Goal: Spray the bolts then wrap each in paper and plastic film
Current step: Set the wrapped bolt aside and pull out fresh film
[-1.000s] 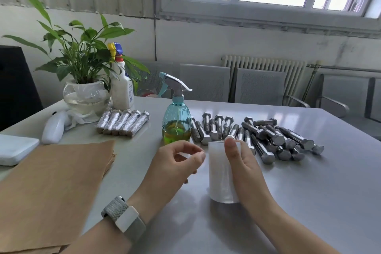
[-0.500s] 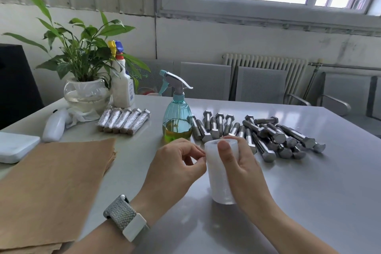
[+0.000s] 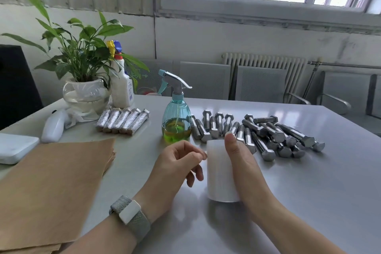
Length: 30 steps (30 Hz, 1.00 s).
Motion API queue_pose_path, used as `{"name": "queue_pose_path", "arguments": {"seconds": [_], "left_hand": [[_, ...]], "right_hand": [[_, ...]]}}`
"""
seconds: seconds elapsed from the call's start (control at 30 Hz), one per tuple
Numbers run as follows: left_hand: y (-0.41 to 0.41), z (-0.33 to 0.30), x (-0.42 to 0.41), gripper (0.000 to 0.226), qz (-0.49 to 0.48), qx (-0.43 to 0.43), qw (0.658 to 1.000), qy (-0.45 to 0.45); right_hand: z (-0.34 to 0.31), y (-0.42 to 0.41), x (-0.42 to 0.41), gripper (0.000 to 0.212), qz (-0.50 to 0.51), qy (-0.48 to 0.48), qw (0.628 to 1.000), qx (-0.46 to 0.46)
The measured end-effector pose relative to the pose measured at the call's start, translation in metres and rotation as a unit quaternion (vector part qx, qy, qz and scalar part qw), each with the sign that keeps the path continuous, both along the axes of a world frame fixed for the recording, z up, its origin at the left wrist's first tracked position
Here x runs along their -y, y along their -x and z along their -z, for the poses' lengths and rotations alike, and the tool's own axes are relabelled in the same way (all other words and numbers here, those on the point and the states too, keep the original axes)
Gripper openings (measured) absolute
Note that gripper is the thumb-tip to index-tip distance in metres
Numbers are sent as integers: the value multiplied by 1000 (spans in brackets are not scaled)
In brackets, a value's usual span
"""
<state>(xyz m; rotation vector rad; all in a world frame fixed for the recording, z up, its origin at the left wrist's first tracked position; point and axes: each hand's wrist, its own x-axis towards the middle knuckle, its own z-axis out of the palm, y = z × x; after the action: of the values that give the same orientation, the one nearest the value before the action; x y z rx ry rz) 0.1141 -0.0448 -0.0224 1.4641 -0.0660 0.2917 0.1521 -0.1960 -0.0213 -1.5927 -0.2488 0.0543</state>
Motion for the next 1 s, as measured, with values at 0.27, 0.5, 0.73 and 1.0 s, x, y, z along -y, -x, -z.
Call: {"name": "queue_pose_path", "arguments": {"seconds": [0.27,0.5,0.73,1.0], "left_hand": [[-3,1,-2,19,15,-3,999,42],[-5,1,3,22,58,-40,995,72],[-4,1,3,13,86,-55,991,83],[2,-4,1,16,-17,-7,998,-61]], "right_hand": [[-1,-2,2,76,14,20,1000,-3],[0,0,0,73,-20,-5,1000,11],[1,-1,1,73,-27,-8,999,17],[5,-4,4,77,12,37,998,40]]}}
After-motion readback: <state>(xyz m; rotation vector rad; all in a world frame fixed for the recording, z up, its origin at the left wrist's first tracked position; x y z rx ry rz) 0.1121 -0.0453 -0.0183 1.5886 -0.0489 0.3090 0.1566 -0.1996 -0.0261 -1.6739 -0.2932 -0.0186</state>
